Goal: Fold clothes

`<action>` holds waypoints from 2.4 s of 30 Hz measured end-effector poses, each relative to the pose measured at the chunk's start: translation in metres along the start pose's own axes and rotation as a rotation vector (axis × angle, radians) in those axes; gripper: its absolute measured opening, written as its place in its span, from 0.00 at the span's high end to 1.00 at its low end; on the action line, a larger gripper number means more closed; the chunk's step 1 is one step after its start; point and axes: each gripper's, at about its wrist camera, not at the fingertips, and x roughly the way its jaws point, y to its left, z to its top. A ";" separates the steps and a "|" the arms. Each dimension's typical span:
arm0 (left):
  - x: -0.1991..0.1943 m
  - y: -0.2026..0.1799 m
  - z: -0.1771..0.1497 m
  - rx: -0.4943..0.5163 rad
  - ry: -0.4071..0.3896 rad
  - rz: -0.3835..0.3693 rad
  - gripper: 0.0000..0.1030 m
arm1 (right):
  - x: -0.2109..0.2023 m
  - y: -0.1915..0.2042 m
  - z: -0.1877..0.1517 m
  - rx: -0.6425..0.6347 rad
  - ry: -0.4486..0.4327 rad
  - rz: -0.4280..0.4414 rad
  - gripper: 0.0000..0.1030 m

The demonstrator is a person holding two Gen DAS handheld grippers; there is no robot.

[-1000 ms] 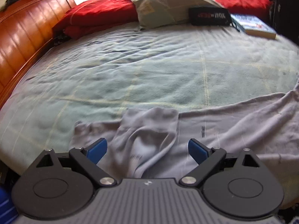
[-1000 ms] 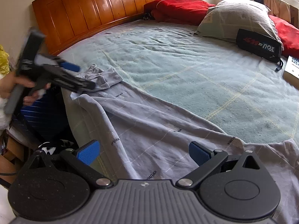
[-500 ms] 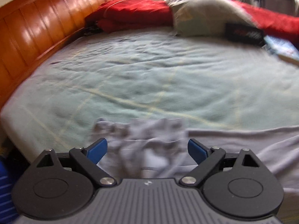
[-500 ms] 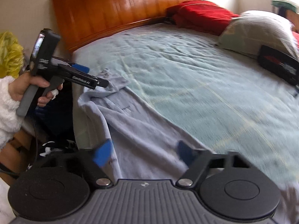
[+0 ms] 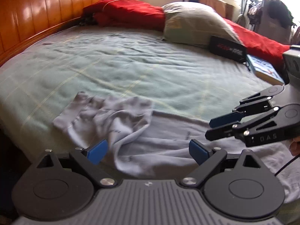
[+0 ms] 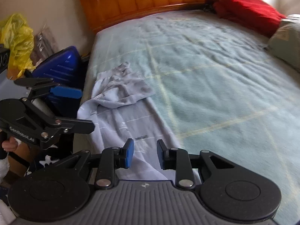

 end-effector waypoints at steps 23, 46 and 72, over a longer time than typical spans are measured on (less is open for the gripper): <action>-0.003 0.013 -0.002 -0.036 -0.043 -0.030 0.09 | 0.024 -0.004 0.013 -0.101 0.019 -0.133 0.93; -0.022 0.023 -0.003 -0.095 -0.061 -0.039 0.08 | 0.014 0.081 -0.030 -0.281 0.055 -0.165 0.97; -0.015 -0.010 -0.004 -0.021 -0.037 -0.110 0.08 | -0.088 -0.023 -0.069 0.084 0.001 -0.280 0.83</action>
